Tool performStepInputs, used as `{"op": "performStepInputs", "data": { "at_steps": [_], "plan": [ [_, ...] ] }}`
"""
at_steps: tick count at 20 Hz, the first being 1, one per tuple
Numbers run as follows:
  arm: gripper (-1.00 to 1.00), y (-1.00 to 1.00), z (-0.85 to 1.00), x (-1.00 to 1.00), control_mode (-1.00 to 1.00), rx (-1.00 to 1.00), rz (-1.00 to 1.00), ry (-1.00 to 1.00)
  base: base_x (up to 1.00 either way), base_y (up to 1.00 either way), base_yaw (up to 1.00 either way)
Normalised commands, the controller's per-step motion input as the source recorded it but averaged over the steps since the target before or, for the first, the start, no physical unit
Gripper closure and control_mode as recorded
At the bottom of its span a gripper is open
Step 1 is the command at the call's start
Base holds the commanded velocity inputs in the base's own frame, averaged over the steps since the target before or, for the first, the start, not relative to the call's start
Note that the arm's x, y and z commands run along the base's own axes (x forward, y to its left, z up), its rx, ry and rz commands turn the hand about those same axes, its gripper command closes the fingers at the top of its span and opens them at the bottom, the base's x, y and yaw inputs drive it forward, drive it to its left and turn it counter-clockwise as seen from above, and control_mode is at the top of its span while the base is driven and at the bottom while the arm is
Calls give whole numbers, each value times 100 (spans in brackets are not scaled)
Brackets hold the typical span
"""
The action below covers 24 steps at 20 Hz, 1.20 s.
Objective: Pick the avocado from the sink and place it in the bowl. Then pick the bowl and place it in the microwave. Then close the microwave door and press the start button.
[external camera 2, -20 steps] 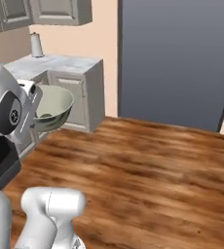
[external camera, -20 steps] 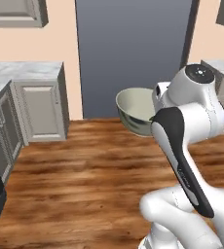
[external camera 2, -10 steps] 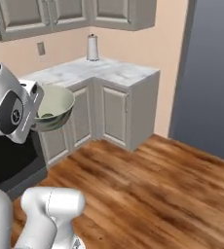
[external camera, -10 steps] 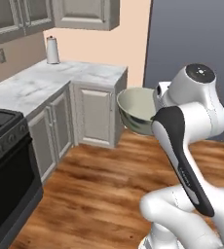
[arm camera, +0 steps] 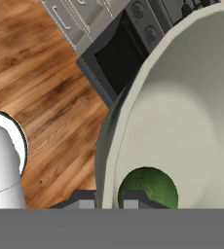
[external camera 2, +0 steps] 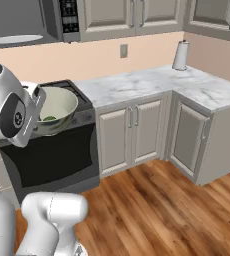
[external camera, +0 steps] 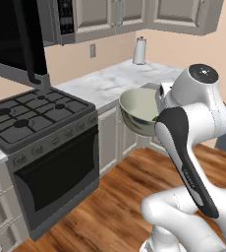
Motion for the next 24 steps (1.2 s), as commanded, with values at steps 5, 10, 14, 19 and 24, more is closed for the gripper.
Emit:
{"op": "performStepInputs", "data": {
  "at_steps": [5, 10, 14, 19, 24],
  "plan": [
    [100, 0, 0, 0, 100, 0, 0, 0, 97, -19, 54],
    [100, 0, 0, 0, 100, 0, 0, 0, 74, -18, 39],
    [100, 0, 0, 0, 100, 0, 0, 0, 26, 1, 24],
    [100, 0, 0, 0, 100, 0, 0, 0, 73, -7, 34],
    [100, 0, 0, 0, 100, 0, 0, 0, 59, -40, 36]
  ]
}}
